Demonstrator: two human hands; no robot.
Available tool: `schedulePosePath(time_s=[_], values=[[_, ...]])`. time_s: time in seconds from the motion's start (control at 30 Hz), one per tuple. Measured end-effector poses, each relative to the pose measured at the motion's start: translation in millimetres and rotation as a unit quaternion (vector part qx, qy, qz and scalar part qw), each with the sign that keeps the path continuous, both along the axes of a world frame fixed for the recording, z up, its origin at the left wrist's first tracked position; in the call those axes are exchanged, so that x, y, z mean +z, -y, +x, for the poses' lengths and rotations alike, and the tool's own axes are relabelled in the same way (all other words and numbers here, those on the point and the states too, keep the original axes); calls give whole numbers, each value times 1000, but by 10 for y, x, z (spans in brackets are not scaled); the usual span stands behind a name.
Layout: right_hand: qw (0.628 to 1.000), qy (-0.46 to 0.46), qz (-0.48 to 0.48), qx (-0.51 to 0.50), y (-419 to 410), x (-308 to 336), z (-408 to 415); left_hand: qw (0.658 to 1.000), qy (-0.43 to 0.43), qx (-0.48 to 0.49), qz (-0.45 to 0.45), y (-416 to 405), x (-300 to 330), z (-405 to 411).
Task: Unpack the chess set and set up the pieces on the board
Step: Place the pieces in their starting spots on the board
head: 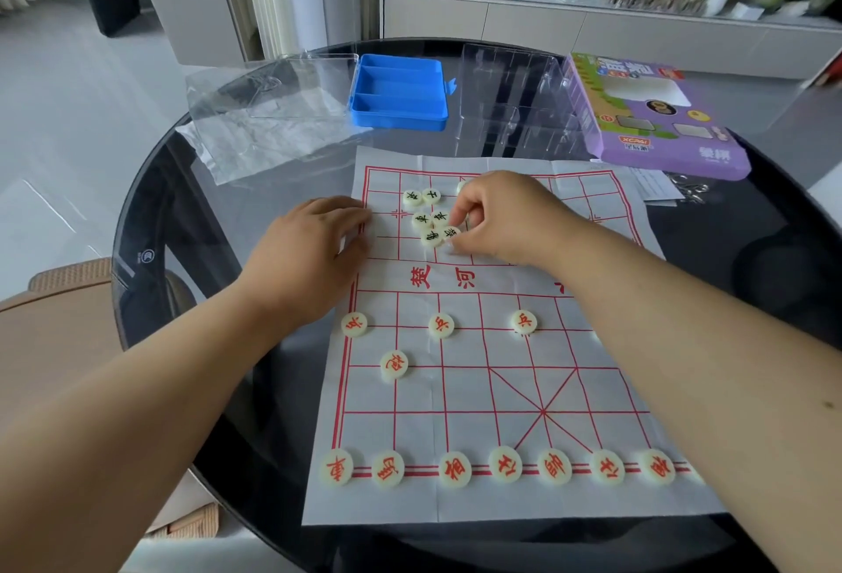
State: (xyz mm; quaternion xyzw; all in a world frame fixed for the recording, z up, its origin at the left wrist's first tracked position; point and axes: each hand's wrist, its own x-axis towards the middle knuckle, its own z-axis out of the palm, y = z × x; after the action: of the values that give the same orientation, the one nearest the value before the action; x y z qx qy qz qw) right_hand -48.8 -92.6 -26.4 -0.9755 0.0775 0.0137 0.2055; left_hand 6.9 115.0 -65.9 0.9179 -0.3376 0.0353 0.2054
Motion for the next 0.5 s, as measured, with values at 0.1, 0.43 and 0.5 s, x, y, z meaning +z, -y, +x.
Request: schedulePosePath(time_s=[0.1, 0.43, 0.5], values=[[1000, 1, -7, 1, -25, -19, -8, 1000, 2, 2, -2, 1, 0, 2], [977, 92, 120, -151, 693, 194, 166, 1000, 2, 3, 11, -5, 2, -2], [981, 59, 120, -142, 711, 81, 221, 1000, 1, 7, 4, -5, 11, -15]])
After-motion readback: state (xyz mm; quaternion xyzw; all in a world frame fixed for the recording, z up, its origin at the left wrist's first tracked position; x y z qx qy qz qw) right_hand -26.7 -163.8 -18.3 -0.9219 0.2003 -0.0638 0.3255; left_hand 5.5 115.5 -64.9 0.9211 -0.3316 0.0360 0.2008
